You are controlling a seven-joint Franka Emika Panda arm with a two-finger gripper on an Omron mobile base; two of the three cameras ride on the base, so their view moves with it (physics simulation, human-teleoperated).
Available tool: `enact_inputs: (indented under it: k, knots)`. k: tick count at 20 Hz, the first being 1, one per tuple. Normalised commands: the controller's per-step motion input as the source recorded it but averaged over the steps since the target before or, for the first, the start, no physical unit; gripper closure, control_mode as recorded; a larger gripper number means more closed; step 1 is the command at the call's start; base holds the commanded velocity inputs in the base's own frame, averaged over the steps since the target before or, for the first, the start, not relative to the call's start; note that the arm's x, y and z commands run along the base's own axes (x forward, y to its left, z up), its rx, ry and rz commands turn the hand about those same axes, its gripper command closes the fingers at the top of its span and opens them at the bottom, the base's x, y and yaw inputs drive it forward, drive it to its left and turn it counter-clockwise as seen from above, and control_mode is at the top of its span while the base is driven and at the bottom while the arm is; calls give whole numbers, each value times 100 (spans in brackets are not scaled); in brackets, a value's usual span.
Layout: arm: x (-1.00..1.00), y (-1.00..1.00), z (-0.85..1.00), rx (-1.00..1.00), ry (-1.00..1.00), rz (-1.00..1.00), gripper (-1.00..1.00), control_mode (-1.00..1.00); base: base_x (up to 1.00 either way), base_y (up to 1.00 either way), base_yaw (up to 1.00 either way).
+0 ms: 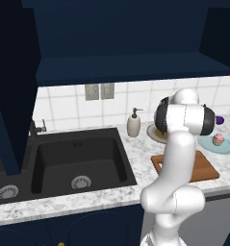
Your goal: From the different types of pastries on the counter, select a croissant and place it on the cutting board. Then retrieve a jar of jam from the cabinet and place it alongside the croissant on the cutting board.
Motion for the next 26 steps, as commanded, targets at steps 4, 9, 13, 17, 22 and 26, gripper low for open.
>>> enact_inputs:
  k: [4,9,13,17,22,26]
  knots:
    - [-24,-23,1,0,-9,3,100,-100,0,0,0]
    - [-10,-34,0,0,-3,5,100,-100,0,0,0]
    - [-17,-32,0,0,0,5,100,-100,0,0,0]
    - [-30,-26,1,0,0,4,100,-100,0,0,0]
    - [-59,-1,1,0,0,0,100,-100,0,0,0]
    - [-75,0,0,0,0,0,100,-100,0,0,0]
